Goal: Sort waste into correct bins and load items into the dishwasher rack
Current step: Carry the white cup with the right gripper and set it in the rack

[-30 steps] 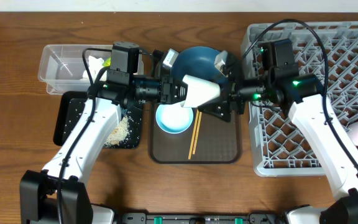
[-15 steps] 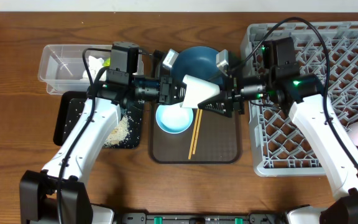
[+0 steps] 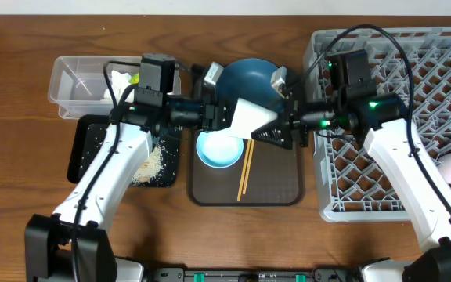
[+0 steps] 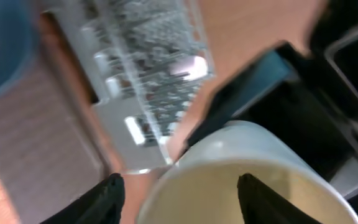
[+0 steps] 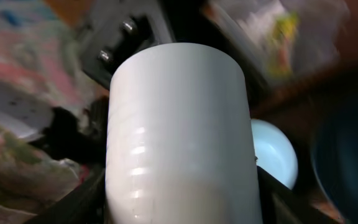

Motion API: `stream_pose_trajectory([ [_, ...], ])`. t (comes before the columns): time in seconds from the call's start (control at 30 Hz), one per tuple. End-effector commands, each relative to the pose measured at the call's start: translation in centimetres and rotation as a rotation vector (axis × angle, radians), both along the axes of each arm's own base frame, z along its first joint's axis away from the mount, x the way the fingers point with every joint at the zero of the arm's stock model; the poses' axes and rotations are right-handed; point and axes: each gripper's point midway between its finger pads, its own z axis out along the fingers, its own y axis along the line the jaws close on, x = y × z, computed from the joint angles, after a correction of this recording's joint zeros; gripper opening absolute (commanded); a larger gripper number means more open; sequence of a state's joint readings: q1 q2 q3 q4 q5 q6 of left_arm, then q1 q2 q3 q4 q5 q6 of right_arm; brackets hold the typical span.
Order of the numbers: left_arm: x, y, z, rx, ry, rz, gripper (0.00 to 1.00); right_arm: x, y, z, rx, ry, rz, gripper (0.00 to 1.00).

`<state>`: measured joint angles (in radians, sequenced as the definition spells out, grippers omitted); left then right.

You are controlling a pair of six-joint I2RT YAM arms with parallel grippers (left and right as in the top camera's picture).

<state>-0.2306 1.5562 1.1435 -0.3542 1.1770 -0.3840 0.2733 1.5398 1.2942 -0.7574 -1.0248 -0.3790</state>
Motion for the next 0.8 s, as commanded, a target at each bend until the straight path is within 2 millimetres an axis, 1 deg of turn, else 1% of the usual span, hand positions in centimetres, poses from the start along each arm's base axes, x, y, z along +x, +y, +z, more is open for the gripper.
stream_pose_trajectory([
  [0.0,2.4,2.3,-4.2,0.247,0.012,0.182,0.66,2.2,-2.7,-2.4,-0.179,0.051,-0.202,0.45],
  [0.07,2.9,4.0,-6.2,0.374,0.029,0.254,0.69,3.0,-4.8,-2.7,-0.248,0.075,-0.296,0.45],
  [0.1,2.9,4.8,-6.8,0.422,0.034,0.276,0.71,3.3,-6.1,-2.6,-0.286,0.084,-0.349,0.45],
  [0.17,2.8,6.0,-7.5,0.483,0.034,0.298,0.73,4.0,-9.0,-2.4,-0.362,0.106,-0.459,0.45],
  [0.2,2.7,6.8,-7.8,0.516,0.034,0.308,0.74,4.4,-10.8,-2.2,-0.408,0.122,-0.531,0.44],
  [0.27,2.5,8.1,-8.2,0.577,0.048,0.343,0.76,5.0,-15.2,-1.7,-0.505,0.173,-0.712,0.42],
  [0.3,2.3,8.6,-8.2,0.593,0.054,0.353,0.76,5.2,-17.1,-1.4,-0.536,0.194,-0.786,0.39],
  [0.4,1.8,9.2,-8.1,0.625,0.042,0.349,0.77,5.2,-22.2,0.1,-0.579,0.229,-0.953,0.31],
  [0.43,1.6,9.3,-8.0,0.63,0.031,0.339,0.77,5.2,-23.6,0.4,-0.587,0.237,-0.997,0.28],
  [0.53,1.3,9.3,-7.7,0.632,0.029,0.335,0.77,4.7,-28.2,1.0,-0.615,0.278,-1.152,0.15],
  [0.6,1.3,9.3,-7.6,0.631,0.027,0.336,0.77,4.1,-31.2,0.9,-0.637,0.314,-1.256,0.09],
  [0.73,1.3,9.3,-7.6,0.631,0.026,0.336,0.77,2.0,-36.6,-0.2,-0.705,0.416,-1.436,0.05],
  [0.77,1.3,9.3,-7.6,0.631,0.026,0.336,0.77,1.6,-37.5,-0.6,-0.717,0.442,-1.467,0.04],
])
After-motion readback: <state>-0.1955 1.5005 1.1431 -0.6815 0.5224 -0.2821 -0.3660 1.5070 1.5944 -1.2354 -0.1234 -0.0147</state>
